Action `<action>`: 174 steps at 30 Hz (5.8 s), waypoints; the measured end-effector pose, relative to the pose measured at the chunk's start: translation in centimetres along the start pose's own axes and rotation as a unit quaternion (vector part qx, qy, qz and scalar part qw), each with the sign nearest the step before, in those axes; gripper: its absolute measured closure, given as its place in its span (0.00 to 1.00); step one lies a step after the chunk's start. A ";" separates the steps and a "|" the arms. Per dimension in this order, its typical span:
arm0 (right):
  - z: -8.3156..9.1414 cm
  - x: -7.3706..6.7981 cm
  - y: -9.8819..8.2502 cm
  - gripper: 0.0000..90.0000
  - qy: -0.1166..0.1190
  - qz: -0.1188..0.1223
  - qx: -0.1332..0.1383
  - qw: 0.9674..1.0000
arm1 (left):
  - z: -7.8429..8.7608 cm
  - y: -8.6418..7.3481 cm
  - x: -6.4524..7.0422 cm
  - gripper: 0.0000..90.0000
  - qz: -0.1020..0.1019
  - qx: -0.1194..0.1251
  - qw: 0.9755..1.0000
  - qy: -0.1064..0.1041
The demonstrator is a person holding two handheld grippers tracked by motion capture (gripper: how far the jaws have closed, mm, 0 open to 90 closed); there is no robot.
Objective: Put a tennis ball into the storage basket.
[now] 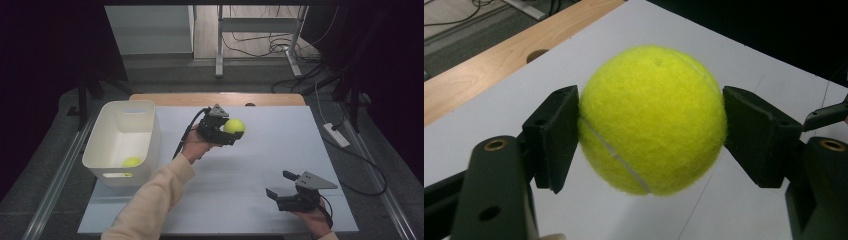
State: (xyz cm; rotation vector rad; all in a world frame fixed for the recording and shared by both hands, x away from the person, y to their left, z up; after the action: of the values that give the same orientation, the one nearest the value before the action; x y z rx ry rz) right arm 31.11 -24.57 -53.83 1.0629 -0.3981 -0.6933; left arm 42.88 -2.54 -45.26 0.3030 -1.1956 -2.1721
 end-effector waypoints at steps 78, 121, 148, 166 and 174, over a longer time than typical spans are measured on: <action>-0.1 0.0 0.0 0.09 -0.005 -0.002 -0.001 1.000 | 8.5 0.8 -2.2 0.31 0.015 0.082 0.996 0.044; -0.3 0.1 0.1 0.10 -0.006 -0.001 -0.001 1.000 | 14.1 -0.5 -5.0 0.31 0.034 0.097 0.991 0.091; -0.2 0.1 0.1 0.10 -0.006 -0.002 0.000 1.000 | 16.3 -1.7 -7.1 0.31 0.055 0.101 0.986 0.124; -0.2 0.1 0.1 0.10 -0.006 -0.001 0.000 1.000 | 18.2 -2.6 -8.2 0.31 0.068 0.107 0.982 0.142; -0.2 0.1 0.1 0.10 -0.007 0.001 0.000 1.000 | 19.1 -3.1 -8.8 0.31 0.074 0.108 0.980 0.152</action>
State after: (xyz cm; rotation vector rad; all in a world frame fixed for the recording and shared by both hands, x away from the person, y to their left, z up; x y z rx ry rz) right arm 31.38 -24.51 -53.79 1.0571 -0.4110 -0.7003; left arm 39.24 17.08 -37.90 0.5967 -1.2350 -1.7931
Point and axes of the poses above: each handheld gripper's, and its own axes: z roughly backward along the jaws, y roughly out of its top, x roughly to its right, the point moved 7 cm from there along -z, roughly forward along the jaws
